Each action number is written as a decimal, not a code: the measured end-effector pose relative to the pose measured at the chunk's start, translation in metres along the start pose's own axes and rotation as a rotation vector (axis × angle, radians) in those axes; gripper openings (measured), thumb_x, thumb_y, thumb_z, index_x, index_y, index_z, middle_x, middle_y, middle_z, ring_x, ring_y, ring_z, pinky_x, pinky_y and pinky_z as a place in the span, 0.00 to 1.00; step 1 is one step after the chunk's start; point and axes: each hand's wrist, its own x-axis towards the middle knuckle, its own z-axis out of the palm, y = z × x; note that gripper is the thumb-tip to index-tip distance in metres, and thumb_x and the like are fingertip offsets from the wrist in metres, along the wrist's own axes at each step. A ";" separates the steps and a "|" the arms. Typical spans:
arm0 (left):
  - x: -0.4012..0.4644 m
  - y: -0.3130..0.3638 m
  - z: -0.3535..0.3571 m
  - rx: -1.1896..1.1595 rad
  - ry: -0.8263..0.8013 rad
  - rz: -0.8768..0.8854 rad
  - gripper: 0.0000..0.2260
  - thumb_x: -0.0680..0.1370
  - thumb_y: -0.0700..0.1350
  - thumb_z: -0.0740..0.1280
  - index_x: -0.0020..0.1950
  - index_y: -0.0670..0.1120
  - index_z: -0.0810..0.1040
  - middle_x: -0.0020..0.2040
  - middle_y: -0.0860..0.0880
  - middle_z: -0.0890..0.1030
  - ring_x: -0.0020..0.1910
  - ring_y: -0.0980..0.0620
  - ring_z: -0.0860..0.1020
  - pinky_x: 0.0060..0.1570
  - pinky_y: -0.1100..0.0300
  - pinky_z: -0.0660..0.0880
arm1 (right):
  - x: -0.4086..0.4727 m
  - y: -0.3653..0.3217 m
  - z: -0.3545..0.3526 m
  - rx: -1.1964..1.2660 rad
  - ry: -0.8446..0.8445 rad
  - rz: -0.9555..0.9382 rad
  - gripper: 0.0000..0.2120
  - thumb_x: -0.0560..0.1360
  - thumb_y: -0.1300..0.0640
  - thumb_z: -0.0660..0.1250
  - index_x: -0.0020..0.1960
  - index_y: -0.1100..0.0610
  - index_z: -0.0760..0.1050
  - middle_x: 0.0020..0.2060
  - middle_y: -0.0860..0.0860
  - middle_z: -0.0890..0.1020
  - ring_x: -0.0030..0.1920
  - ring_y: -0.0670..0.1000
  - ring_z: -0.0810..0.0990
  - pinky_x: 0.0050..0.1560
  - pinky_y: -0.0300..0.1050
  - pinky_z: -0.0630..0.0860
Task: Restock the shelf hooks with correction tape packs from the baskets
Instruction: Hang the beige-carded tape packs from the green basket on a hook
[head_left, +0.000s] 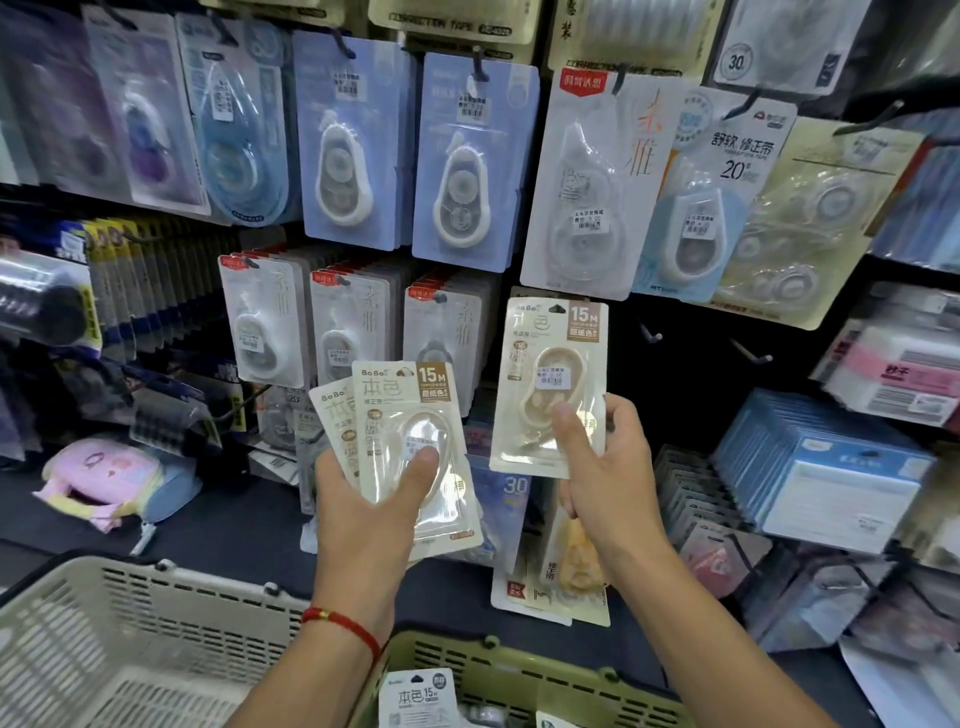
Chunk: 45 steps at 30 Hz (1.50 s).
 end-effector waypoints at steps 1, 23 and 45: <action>0.000 0.000 -0.001 0.007 0.003 0.001 0.25 0.72 0.48 0.81 0.65 0.55 0.75 0.55 0.56 0.86 0.50 0.57 0.86 0.38 0.58 0.84 | 0.000 0.000 0.001 0.002 0.000 -0.002 0.14 0.79 0.38 0.69 0.60 0.43 0.73 0.49 0.44 0.84 0.37 0.41 0.78 0.36 0.41 0.73; -0.009 -0.003 0.007 0.045 -0.108 0.051 0.29 0.61 0.56 0.85 0.57 0.57 0.76 0.51 0.57 0.87 0.49 0.55 0.87 0.43 0.57 0.84 | -0.026 0.014 0.012 -0.202 -0.424 0.142 0.15 0.75 0.41 0.75 0.57 0.49 0.83 0.48 0.52 0.87 0.47 0.52 0.88 0.44 0.50 0.86; -0.002 -0.003 -0.002 0.071 -0.107 -0.029 0.19 0.77 0.37 0.71 0.60 0.59 0.77 0.49 0.61 0.86 0.46 0.60 0.85 0.36 0.65 0.80 | -0.008 -0.001 -0.010 -0.001 -0.037 0.008 0.04 0.87 0.54 0.61 0.57 0.52 0.75 0.38 0.55 0.85 0.22 0.52 0.77 0.20 0.37 0.67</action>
